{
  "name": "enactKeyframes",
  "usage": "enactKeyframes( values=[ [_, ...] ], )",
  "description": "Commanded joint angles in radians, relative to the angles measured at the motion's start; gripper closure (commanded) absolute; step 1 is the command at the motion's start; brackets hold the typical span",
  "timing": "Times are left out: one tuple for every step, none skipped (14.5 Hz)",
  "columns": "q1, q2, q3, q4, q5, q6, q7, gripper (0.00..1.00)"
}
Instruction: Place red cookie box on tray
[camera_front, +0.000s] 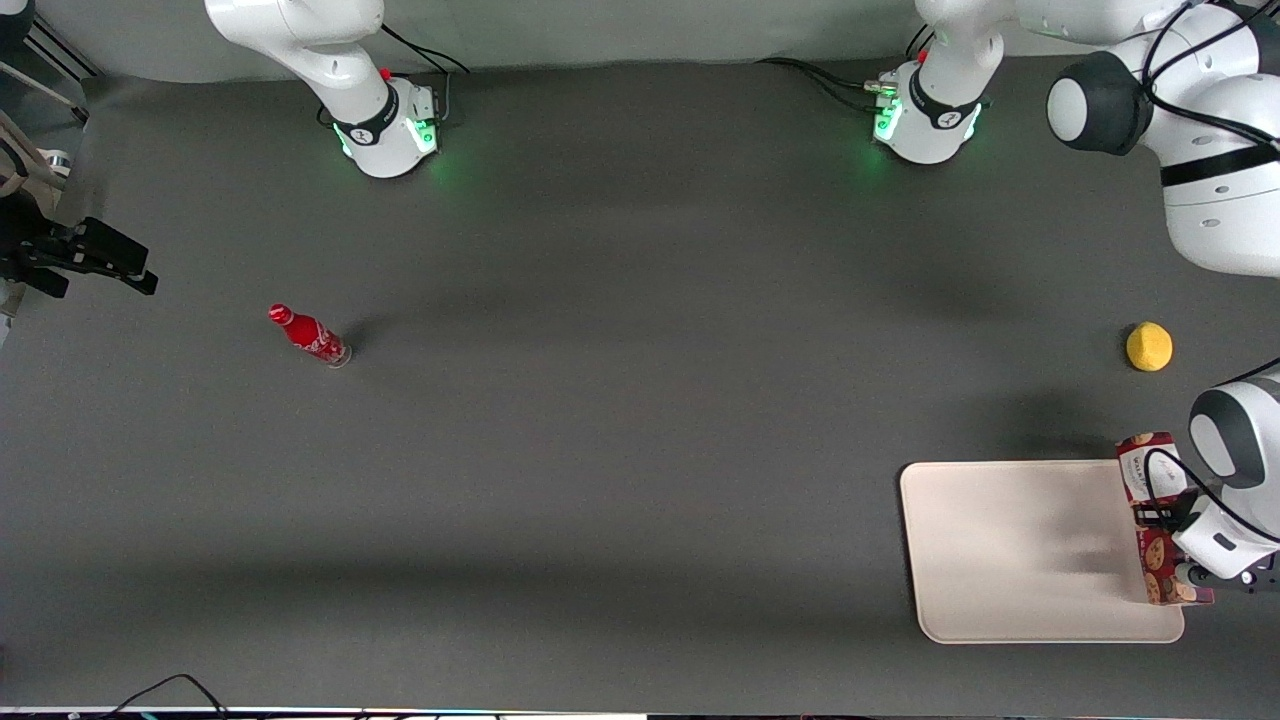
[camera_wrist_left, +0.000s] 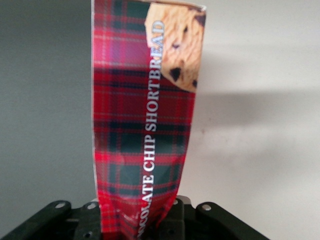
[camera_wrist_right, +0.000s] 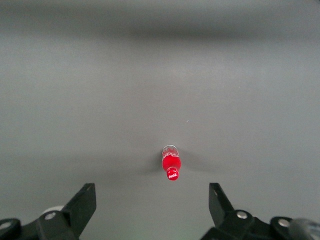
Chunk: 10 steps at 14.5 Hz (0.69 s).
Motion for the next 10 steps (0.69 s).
enactKeyframes(
  values=[
    [-0.010, -0.019, 0.009, -0.021, -0.057, 0.018, 0.019, 0.00],
    [-0.010, -0.024, 0.009, -0.016, -0.071, 0.008, 0.019, 0.00],
    [-0.012, -0.030, 0.009, -0.013, -0.073, -0.002, 0.017, 0.00],
    [-0.013, -0.044, 0.011, -0.005, -0.073, -0.035, 0.016, 0.00],
    [-0.016, -0.056, 0.012, 0.030, -0.073, -0.104, 0.016, 0.00],
    [-0.019, -0.067, 0.021, 0.086, -0.071, -0.203, 0.016, 0.00],
    [-0.022, -0.079, 0.034, 0.143, -0.071, -0.303, 0.014, 0.00],
    [-0.027, -0.103, 0.046, 0.177, -0.070, -0.381, 0.014, 0.00],
    [-0.036, -0.184, 0.055, 0.180, -0.068, -0.472, 0.016, 0.00],
    [-0.045, -0.235, 0.055, 0.176, -0.065, -0.523, 0.014, 0.00]
  ],
)
